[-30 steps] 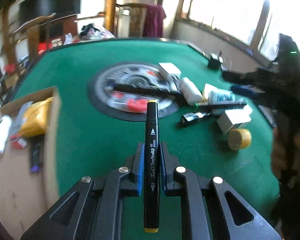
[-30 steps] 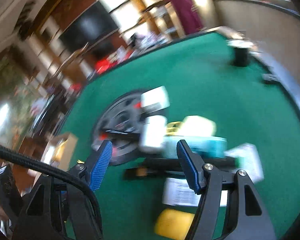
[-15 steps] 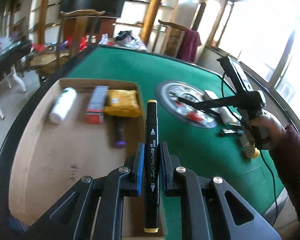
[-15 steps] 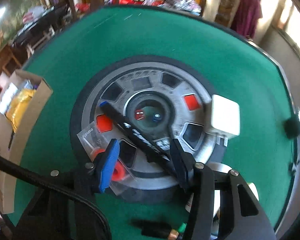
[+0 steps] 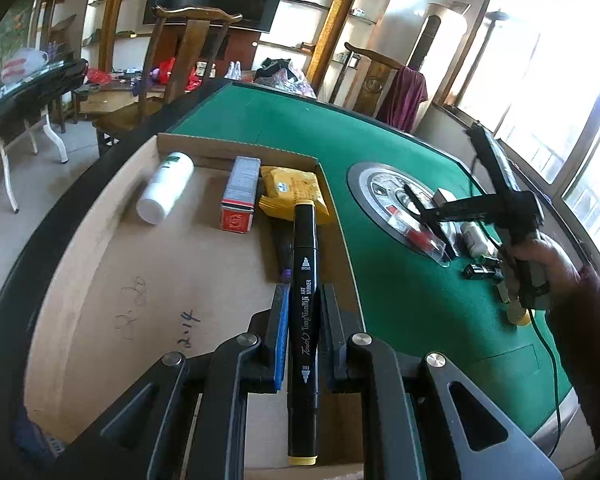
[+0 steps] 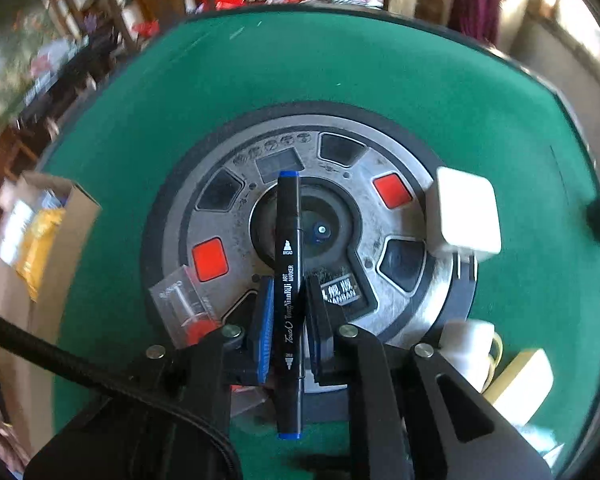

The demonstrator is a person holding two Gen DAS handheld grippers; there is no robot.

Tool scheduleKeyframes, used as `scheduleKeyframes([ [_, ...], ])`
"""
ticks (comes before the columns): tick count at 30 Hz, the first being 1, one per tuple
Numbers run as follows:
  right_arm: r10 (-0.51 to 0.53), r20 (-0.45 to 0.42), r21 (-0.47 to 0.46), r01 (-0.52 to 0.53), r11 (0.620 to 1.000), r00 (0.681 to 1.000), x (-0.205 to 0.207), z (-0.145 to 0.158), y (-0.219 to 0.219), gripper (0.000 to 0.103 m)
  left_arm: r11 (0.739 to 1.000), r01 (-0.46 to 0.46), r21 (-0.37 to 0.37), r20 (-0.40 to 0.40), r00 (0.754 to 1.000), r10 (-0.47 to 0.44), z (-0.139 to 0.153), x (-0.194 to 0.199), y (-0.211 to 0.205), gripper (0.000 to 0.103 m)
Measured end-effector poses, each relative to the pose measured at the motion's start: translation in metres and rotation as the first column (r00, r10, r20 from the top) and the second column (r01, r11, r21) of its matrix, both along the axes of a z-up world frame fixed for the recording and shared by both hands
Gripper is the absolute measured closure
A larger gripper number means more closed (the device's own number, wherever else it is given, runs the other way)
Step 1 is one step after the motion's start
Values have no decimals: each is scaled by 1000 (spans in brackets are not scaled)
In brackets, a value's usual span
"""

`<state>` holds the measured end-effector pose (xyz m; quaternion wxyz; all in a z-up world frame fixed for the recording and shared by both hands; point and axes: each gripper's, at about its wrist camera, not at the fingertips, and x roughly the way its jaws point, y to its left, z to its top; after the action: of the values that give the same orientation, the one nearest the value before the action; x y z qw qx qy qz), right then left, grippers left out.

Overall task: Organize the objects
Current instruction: 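Lower both held black markers into the tray and open both grippers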

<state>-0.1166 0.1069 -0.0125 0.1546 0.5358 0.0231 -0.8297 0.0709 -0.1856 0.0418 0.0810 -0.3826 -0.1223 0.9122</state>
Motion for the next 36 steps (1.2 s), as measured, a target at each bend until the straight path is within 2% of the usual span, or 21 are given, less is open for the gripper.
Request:
scheduleKeyframes([
  [3,-52,-37,-86,48,995,998,15,17,19,91,1000,-10,-11,-9,1000,10,6,2,-6,91],
  [7,-37,-59,-179,26,983,998,40,45,25,91,999,-19,-36,-13,1000,19,18,2,-14,91],
  [9,-2,-60,-234,-12,972,998,51,60,14,91,998,-27,-65,-9,1000,26,21,-2,-18,91],
  [13,88,-18,-348,-89,933,996,71,72,-32,91,987,-51,-153,32,998,56,19,-22,-30,91],
  [18,179,54,-420,-141,897,982,90,54,-103,90,985,-52,-164,113,991,71,4,-59,-49,91],
  [24,207,113,-430,-140,892,972,89,25,-174,90,979,-33,-200,167,984,67,-11,-113,-51,91],
  [31,167,155,-428,-86,899,974,76,9,-190,90,980,-59,-189,196,976,97,-32,-129,-63,91],
  [36,142,177,-435,-52,899,974,62,7,-202,90,992,-79,-100,212,972,99,-38,-129,-76,91],
])
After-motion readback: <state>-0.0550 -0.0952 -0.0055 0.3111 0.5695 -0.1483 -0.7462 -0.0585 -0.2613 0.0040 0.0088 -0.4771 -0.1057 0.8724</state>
